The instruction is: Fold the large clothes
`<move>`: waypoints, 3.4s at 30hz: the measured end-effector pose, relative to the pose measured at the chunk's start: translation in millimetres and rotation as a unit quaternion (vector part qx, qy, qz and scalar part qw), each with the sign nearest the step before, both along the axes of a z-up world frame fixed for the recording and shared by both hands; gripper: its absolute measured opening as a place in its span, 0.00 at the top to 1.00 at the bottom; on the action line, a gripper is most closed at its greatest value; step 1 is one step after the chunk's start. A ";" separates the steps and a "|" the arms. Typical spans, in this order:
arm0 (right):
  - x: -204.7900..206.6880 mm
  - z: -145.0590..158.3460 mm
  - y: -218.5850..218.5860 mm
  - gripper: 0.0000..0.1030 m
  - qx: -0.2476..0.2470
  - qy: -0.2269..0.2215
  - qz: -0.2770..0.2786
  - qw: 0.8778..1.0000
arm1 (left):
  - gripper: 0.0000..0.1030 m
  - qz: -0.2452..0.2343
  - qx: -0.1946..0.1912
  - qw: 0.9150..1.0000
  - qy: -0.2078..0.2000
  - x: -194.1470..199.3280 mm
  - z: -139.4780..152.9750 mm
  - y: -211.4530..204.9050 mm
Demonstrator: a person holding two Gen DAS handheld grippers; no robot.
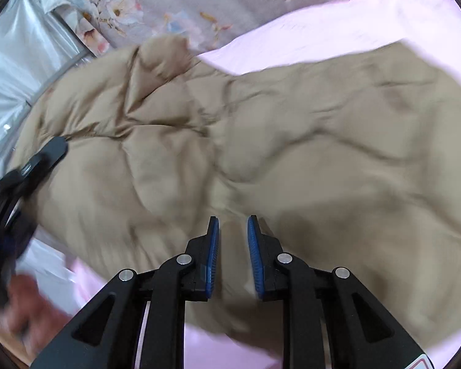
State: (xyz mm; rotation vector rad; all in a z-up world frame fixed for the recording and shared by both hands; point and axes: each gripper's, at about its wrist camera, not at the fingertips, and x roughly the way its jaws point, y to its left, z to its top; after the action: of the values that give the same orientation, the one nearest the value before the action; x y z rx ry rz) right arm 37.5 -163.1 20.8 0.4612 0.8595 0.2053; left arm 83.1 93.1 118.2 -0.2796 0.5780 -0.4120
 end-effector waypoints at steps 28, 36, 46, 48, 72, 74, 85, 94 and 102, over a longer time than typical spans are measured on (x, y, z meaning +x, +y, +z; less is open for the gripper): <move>-114.9 -4.9 -139.7 0.91 0.005 -0.021 -0.101 0.995 | 0.85 -0.234 0.083 0.968 0.017 -47.1 -31.7 -263.0; -134.6 -9.3 -175.5 0.90 0.002 -0.009 -0.161 0.987 | 0.79 -0.226 0.116 0.966 0.047 -55.3 -70.9 -294.8; -126.9 66.2 -192.0 0.54 -0.040 -0.105 -0.180 0.977 | 0.15 -0.260 0.001 0.962 0.082 -64.0 -23.4 -237.5; -122.8 80.0 -192.2 0.46 -0.051 -0.117 -0.173 0.977 | 0.13 -0.240 -0.012 0.968 0.070 -61.6 -9.4 -216.7; -79.9 68.0 -93.3 0.65 -0.182 -0.094 -0.064 0.977 | 0.13 -0.066 0.141 0.983 0.096 -16.9 -62.0 -161.8; -90.4 62.0 -108.7 0.85 -0.118 -0.098 -0.075 0.985 | 0.13 -0.062 0.151 0.982 0.095 -16.8 -63.2 -161.2; -100.7 -37.9 -143.2 0.92 0.005 -0.012 -0.131 0.991 | 0.13 -0.075 0.152 0.978 0.118 -18.0 -91.6 -166.4; -91.3 -63.8 -138.2 0.92 -0.006 -0.006 -0.137 0.991 | 0.09 -0.061 0.173 0.978 0.102 -19.8 -112.7 -176.4; -94.4 -42.5 -146.7 0.89 0.009 0.008 -0.133 0.991 | 0.12 -0.067 0.157 0.978 0.122 -14.3 -104.7 -169.5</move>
State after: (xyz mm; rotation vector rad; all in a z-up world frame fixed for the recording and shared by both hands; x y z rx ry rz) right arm -56.9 -309.8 -21.7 0.5902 0.8043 -0.0356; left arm 68.8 -76.4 13.5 0.0137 0.8948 -0.4126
